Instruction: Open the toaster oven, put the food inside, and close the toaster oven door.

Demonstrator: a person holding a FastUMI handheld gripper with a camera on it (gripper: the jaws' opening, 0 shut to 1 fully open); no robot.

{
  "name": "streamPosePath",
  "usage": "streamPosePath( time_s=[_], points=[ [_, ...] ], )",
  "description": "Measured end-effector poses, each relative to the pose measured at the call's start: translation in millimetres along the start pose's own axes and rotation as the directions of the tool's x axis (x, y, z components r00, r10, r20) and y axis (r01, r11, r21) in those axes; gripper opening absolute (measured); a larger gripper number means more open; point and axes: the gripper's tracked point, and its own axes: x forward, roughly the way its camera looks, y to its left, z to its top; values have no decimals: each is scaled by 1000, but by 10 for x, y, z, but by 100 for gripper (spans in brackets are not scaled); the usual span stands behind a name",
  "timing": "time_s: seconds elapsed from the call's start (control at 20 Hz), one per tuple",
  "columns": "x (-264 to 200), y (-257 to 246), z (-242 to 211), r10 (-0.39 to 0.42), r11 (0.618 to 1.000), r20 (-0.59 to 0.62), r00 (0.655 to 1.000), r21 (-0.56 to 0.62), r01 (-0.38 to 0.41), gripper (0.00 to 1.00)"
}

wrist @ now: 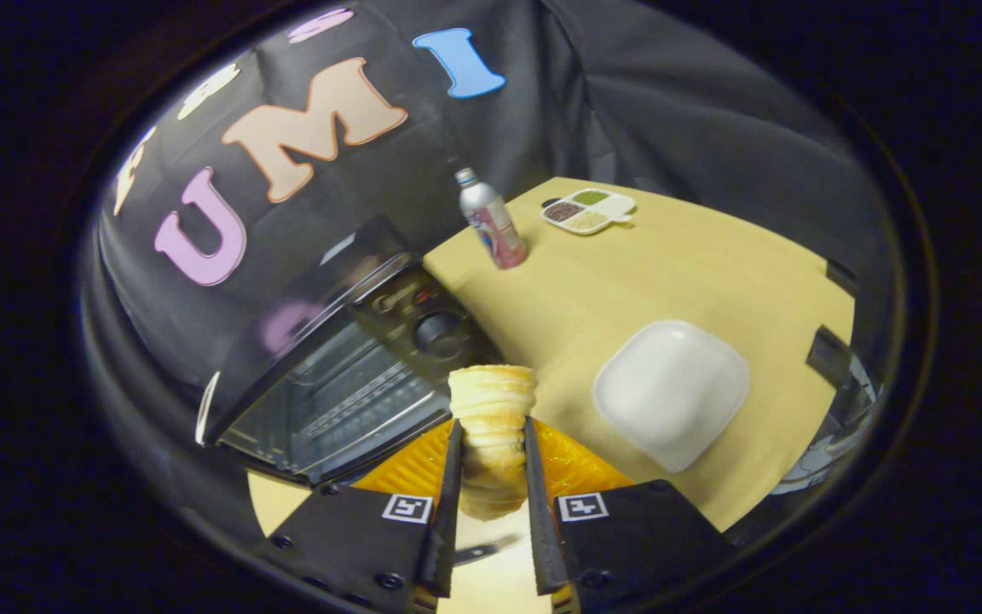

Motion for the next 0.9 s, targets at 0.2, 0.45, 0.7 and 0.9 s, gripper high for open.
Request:
streamPosePath(
  time_s=[0.2, 0.45, 0.7, 0.9],
  points=[
    [61, 533, -272, 94, 990, -32, 995, 106, -90, 39],
    [274, 1019, -375, 163, 960, -33, 986, 235, -151, 39],
    [489, 1323, -316, 180, 911, 32, 983, 373, -179, 39],
    [688, 1438, -309, 168, 870, 69, 983, 459, -181, 39]
  ],
)
